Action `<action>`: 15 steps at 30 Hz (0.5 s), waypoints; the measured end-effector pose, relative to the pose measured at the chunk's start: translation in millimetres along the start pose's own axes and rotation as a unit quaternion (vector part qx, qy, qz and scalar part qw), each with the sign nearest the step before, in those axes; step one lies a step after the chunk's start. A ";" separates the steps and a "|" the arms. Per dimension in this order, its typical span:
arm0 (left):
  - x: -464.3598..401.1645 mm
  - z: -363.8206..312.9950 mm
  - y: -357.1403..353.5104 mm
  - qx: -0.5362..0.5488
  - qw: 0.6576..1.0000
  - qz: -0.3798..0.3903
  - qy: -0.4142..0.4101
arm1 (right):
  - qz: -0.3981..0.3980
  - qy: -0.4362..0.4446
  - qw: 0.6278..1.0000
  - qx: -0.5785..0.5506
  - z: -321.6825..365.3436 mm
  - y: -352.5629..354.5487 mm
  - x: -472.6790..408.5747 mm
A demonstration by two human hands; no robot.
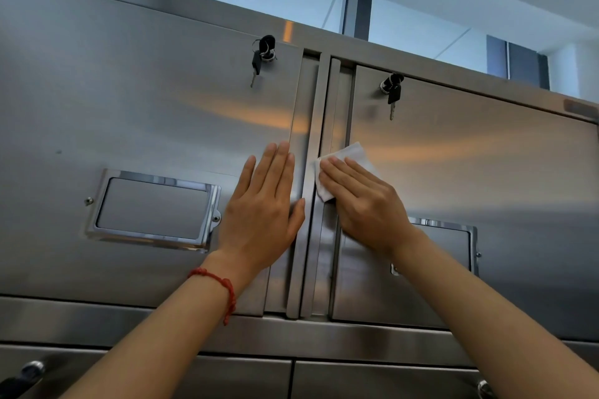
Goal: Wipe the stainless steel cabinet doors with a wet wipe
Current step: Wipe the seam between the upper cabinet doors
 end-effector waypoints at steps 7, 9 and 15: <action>0.1 -0.2 1.4 -0.003 1.000 -0.005 -0.002 | 0.000 -0.017 1.000 0.009 4.8 -3.2 4.5; 0.2 -0.5 1.4 -0.004 1.000 -0.002 -0.001 | 0.003 0.004 1.000 0.011 8.6 -1.5 9.1; 0.0 -0.3 1.6 -0.006 1.000 0.000 0.000 | -0.002 0.001 1.000 0.018 6.0 0.2 4.0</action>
Point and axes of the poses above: each hand's wrist, its own x-axis away from the middle knuckle, its own y-axis out of the back of the hand, z = x × y, the point moved 4 cm from there along -x, towards the middle knuckle, and after that the axes turned 5 degrees about -z, right-handed, at the moved point
